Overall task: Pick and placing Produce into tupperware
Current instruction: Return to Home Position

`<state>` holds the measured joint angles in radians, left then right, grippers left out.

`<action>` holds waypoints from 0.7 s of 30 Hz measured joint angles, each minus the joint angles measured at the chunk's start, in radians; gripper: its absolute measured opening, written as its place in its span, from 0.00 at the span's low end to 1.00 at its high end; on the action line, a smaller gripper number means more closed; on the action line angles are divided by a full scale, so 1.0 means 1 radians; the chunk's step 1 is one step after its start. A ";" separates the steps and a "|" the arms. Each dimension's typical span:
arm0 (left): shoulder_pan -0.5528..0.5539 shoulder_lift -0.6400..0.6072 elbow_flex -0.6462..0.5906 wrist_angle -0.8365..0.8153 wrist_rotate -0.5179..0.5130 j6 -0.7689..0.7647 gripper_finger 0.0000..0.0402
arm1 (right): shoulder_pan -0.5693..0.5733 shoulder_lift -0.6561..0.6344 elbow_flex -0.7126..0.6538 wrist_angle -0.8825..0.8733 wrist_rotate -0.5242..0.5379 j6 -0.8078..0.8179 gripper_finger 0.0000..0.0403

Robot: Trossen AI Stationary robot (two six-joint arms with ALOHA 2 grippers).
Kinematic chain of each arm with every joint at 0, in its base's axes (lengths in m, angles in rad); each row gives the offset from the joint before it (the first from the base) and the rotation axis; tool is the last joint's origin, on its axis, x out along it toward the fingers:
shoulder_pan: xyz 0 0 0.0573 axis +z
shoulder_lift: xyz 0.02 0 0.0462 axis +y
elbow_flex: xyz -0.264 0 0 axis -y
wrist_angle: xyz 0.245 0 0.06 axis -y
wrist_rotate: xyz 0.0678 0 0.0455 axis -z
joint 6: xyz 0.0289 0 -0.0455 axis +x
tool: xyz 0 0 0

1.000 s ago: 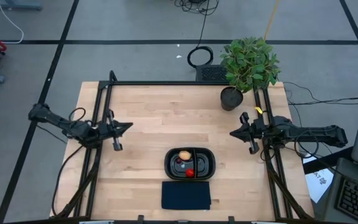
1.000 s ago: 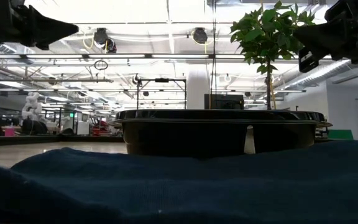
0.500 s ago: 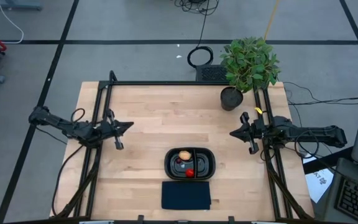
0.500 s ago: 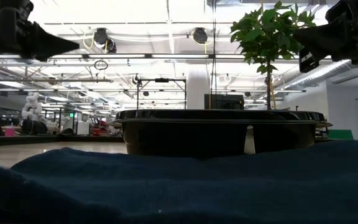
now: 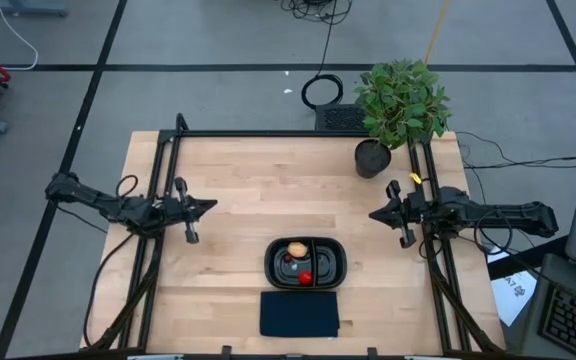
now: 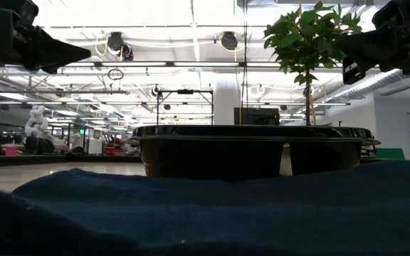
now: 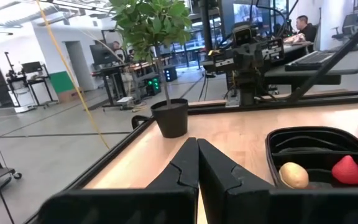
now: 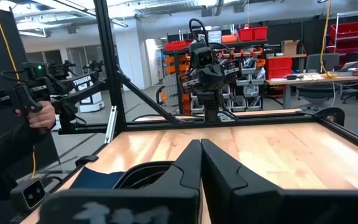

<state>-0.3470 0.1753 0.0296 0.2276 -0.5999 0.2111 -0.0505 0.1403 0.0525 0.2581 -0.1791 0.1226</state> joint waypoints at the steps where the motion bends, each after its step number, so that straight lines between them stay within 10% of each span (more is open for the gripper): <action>1: 0.000 0.000 0.000 0.000 0.000 0.000 0.00 | 0.000 0.000 0.000 -0.001 0.000 -0.003 0.00; 21: 0.000 0.000 0.000 0.002 0.000 -0.036 0.02 | 0.000 0.000 0.000 0.006 -0.005 -0.005 0.00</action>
<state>-0.3470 0.1753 0.0296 0.2295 -0.6001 0.1748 -0.0507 0.1402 0.0525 0.2644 -0.1841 0.1181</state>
